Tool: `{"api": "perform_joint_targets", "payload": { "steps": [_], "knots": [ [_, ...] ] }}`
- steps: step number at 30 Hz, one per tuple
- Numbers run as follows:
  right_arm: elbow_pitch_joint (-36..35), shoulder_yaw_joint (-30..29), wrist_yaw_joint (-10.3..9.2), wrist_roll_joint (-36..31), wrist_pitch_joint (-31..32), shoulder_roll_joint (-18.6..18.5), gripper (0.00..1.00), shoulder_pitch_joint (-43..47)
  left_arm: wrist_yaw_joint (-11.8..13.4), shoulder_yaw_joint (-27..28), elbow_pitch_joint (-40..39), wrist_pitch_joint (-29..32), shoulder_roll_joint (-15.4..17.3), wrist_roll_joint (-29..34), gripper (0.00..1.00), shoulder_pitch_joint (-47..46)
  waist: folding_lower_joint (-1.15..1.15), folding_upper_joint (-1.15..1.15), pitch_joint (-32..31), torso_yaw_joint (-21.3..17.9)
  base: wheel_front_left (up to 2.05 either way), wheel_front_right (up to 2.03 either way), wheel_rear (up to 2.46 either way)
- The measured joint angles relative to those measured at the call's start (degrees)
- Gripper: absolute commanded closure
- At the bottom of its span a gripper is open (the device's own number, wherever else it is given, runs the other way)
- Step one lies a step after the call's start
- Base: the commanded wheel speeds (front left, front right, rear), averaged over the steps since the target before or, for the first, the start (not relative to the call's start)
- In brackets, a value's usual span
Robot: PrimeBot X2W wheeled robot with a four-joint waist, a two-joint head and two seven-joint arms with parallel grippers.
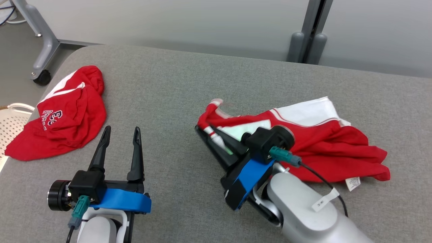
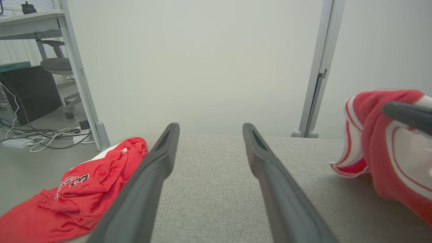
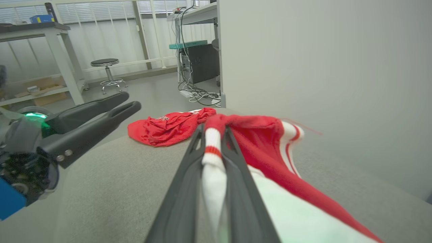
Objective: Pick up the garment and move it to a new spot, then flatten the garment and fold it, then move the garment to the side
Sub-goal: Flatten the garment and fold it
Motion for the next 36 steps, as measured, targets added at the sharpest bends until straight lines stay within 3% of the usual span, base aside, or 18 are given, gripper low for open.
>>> {"api": "perform_joint_targets", "payload": {
  "steps": [4,5,6,10,14,19,29,36],
  "knots": [
    [-0.73,6.64,0.01,2.94,0.0,0.09,1.0,1.26,0.19,-0.36,0.33,0.0,-0.02,-0.12,0.0,-0.3,0.0,0.0,0.62,0.88,0.0,0.0,0.0],
    [-0.66,7.93,0.0,3.31,0.0,0.07,0.59,1.42,0.19,-0.37,0.38,0.0,-0.02,-0.18,0.0,-0.34,0.0,0.0,0.71,0.96,0.0,0.0,0.0],
    [-0.45,9.11,0.01,3.85,0.01,0.07,0.0,1.66,0.2,-0.44,0.45,0.0,-0.03,-0.18,0.0,-0.38,0.0,0.0,0.73,0.98,0.0,0.0,0.0],
    [-1.15,10.04,0.01,6.06,0.0,0.1,0.0,2.4,0.45,-0.19,0.69,0.0,-0.03,-0.19,0.0,-0.38,0.0,0.0,0.52,0.39,0.0,0.0,0.0],
    [-2.36,6.39,0.01,4.94,0.0,0.1,0.0,2.73,0.47,-0.01,0.79,0.0,-0.05,-0.15,0.0,-0.06,0.0,0.0,-0.13,-0.89,0.0,0.0,0.0],
    [-4.01,-3.74,0.01,-2.91,0.0,-0.04,0.0,4.75,0.49,0.91,0.55,0.0,-0.01,0.27,0.0,1.13,0.0,0.0,-1.34,-3.17,0.0,0.0,0.0],
    [-14.79,-27.21,0.01,-12.81,0.0,-6.45,0.0,16.19,0.45,2.69,-0.46,0.0,0.8,1.1,0.0,3.44,-0.01,0.0,-2.98,-7.95,0.0,0.0,0.0],
    [-20.96,-38.78,0.01,-16.14,0.0,-4.24,0.0,27.11,0.34,2.99,-0.52,0.0,0.9,1.62,0.0,3.94,-0.01,0.0,-2.95,-9.12,0.0,0.0,0.0]
  ]
}}
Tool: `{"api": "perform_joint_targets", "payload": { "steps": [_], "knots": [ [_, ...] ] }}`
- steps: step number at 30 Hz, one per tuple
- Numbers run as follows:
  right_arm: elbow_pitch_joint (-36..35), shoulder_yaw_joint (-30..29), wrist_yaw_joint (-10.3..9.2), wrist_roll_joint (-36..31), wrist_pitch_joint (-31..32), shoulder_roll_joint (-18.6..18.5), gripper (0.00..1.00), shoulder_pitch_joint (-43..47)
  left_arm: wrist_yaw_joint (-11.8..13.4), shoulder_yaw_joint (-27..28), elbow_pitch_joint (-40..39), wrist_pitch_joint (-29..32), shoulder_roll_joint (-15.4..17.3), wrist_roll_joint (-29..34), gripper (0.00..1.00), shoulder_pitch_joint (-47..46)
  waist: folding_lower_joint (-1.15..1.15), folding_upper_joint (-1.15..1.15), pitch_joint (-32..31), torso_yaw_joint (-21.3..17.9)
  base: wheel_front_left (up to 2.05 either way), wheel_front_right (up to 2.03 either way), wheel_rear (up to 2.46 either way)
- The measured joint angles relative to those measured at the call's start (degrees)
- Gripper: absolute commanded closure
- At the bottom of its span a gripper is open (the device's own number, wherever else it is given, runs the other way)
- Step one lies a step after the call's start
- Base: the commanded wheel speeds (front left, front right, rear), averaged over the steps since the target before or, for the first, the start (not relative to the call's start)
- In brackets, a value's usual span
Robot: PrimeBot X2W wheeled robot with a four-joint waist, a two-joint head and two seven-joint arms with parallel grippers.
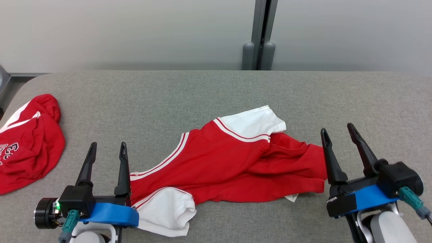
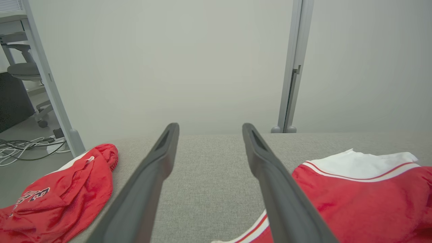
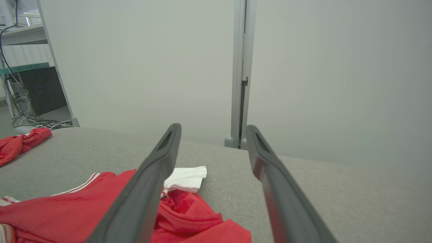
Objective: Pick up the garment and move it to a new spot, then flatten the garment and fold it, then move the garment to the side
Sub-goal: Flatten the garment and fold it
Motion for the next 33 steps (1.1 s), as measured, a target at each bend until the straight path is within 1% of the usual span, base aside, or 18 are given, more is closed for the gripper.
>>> {"api": "perform_joint_targets", "payload": {
  "steps": [5,11,14,18,21,23,25,26,29,33],
  "knots": [
    [-1.15,-2.72,0.0,-1.09,0.0,2.54,0.0,4.68,-0.18,0.26,0.12,0.0,0.02,0.33,0.0,-0.02,0.0,0.0,0.46,-0.48,0.0,0.0,0.0],
    [-1.32,-2.25,0.0,-1.77,0.0,3.61,0.0,4.66,-0.45,-0.03,0.58,0.0,0.48,0.65,0.0,-1.59,0.0,0.01,1.24,-1.51,0.0,0.0,0.0],
    [-1.15,-2.13,0.0,-1.78,0.0,3.72,0.0,3.63,-1.0,-1.05,2.3,0.0,1.49,0.8,0.0,-5.65,0.0,0.01,2.15,-2.02,0.0,0.0,0.0],
    [-0.98,-1.72,0.0,-2.07,0.0,3.94,0.0,1.54,-1.86,-3.46,7.64,0.0,3.92,-0.1,0.0,-14.3,0.01,0.01,3.67,-3.28,0.0,0.0,0.0],
    [-0.73,-1.85,0.0,-2.18,0.0,3.94,0.0,0.62,-1.94,-6.1,12.17,1.26,5.59,-2.63,0.0,-21.97,0.01,0.01,5.08,-4.81,0.0,0.0,0.0],
    [-0.46,-1.67,0.0,-2.18,0.0,3.98,0.0,-0.04,-2.08,-10.36,14.77,3.53,7.28,-4.85,0.0,-26.28,0.01,0.01,6.12,-6.09,0.0,0.0,0.0],
    [-0.23,-1.57,0.0,-2.16,0.0,3.99,0.0,-0.62,-2.22,-14.16,17.07,5.57,8.96,-8.5,0.0,-29.6,0.02,0.01,6.99,-7.27,0.0,0.0,0.0],
    [-0.09,-1.56,0.0,-2.16,0.0,4.01,0.0,-0.85,-2.23,-16.34,18.01,6.28,10.35,-9.37,0.0,-30.92,0.02,0.01,7.32,-7.83,0.0,0.0,0.0],
    [0.22,-1.37,0.0,-2.03,0.0,4.03,0.0,-1.29,-2.23,-21.41,20.73,8.34,13.11,-13.71,0.0,-34.12,0.01,0.01,8.24,-9.46,0.0,0.0,0.0],
    [0.42,-0.97,0.0,-1.74,0.01,4.11,0.0,-2.38,-2.24,-28.05,23.37,10.55,15.01,-19.45,0.0,-35.89,0.01,0.01,9.5,-11.34,0.0,0.0,0.0]
  ]
}}
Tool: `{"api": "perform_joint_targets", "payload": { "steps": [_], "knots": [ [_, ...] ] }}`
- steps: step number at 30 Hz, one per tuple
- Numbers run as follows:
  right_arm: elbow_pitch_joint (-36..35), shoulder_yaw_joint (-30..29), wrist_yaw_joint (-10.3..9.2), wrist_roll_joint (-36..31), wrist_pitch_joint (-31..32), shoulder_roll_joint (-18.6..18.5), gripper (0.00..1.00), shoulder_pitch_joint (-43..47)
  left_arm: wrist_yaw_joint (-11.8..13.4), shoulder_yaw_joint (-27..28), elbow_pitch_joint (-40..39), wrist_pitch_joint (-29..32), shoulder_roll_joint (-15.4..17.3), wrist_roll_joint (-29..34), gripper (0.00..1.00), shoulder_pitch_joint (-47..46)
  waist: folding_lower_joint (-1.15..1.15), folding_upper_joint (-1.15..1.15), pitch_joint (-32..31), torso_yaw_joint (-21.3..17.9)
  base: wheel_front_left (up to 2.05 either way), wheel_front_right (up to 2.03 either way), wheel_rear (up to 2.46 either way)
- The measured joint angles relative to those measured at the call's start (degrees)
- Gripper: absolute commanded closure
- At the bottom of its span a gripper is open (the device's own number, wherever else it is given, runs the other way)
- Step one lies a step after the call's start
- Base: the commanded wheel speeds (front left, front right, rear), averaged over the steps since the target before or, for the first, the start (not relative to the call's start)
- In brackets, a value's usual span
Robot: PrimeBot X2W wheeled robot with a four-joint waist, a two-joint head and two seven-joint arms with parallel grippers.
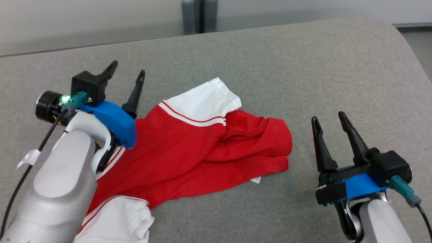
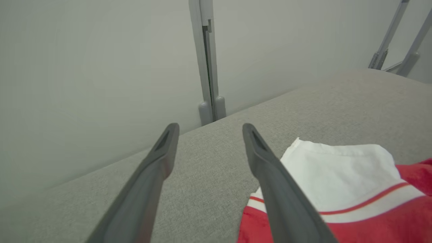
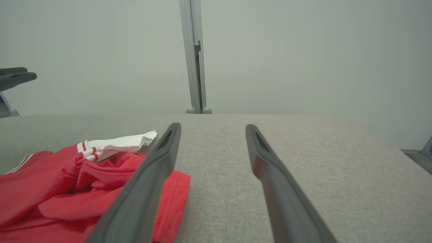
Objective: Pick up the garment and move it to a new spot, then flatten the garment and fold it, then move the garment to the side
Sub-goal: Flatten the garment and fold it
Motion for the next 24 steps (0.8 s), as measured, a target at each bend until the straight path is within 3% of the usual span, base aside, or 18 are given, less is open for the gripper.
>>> {"api": "perform_joint_targets", "payload": {
  "steps": [11,24],
  "knots": [
    [-0.02,-0.23,0.0,0.78,-0.01,0.09,0.0,-1.25,0.0,-11.07,8.82,-0.42,3.79,-8.1,0.0,1.9,0.0,0.0,2.16,-3.18,0.0,0.0,0.0],
    [-0.08,-0.37,0.0,1.36,-0.01,0.12,0.0,-1.37,0.09,-20.23,18.64,-1.92,1.46,-7.79,0.0,-0.38,-0.02,-0.02,2.86,-3.78,0.0,0.0,0.0]
  ]
}}
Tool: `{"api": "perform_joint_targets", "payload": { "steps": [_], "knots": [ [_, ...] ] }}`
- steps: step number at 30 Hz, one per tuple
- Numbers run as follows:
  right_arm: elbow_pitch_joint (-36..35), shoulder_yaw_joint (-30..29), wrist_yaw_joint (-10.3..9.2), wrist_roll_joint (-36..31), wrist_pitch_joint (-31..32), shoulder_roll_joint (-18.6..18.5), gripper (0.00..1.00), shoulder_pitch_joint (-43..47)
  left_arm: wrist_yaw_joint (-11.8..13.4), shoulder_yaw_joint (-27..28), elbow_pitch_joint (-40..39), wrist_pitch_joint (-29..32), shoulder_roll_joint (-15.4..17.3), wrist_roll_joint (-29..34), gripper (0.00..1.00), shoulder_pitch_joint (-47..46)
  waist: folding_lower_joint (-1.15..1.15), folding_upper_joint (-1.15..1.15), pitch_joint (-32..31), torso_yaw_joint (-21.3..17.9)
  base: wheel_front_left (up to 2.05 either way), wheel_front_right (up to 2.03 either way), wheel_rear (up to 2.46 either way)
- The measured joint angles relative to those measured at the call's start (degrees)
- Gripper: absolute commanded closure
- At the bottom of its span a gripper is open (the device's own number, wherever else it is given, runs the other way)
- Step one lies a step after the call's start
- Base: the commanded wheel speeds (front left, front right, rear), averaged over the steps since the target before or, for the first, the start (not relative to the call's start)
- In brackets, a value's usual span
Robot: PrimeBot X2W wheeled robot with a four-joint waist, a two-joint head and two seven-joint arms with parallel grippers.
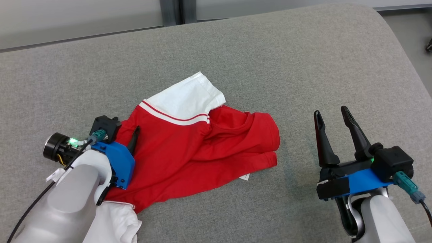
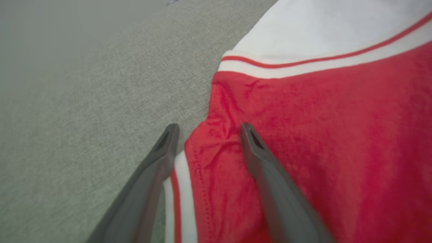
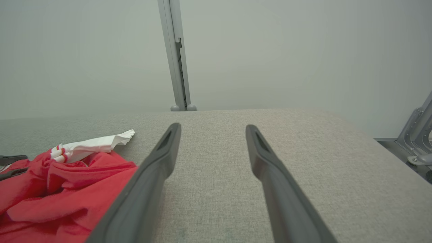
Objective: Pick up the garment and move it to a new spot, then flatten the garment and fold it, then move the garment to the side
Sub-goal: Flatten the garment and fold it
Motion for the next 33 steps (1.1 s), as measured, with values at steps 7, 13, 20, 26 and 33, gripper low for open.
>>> {"api": "perform_joint_targets", "payload": {
  "steps": [7,13,20,26,33],
  "knots": [
    [-0.82,-1.14,0.0,-0.12,0.0,0.01,0.0,0.28,-0.03,-2.56,3.7,-3.97,-1.34,1.79,1.0,-1.14,0.0,0.0,-0.78,0.85,0.0,0.0,0.0],
    [-1.49,-1.6,0.0,-0.64,0.0,0.02,0.0,0.48,1.55,-1.48,5.43,-7.14,-1.38,2.12,1.0,-4.16,0.01,0.01,-0.87,1.92,0.0,0.0,0.0],
    [-2.22,-1.67,0.0,-1.21,0.0,0.03,0.0,0.04,3.99,4.28,3.68,-8.49,0.07,0.36,1.0,-11.97,0.01,0.01,0.64,1.8,0.0,0.0,0.0],
    [-2.56,-2.08,0.0,-1.37,0.0,0.02,0.0,-0.74,8.14,10.94,-2.04,-8.56,3.24,1.03,1.0,-13.68,0.01,0.01,2.31,0.84,0.0,0.0,0.0],
    [-2.04,-1.81,0.0,-1.2,0.0,0.02,0.0,-1.08,8.57,14.88,-5.21,-8.56,4.08,3.71,0.0,-10.24,0.02,0.02,2.55,0.9,0.0,0.0,0.0]
  ]
}}
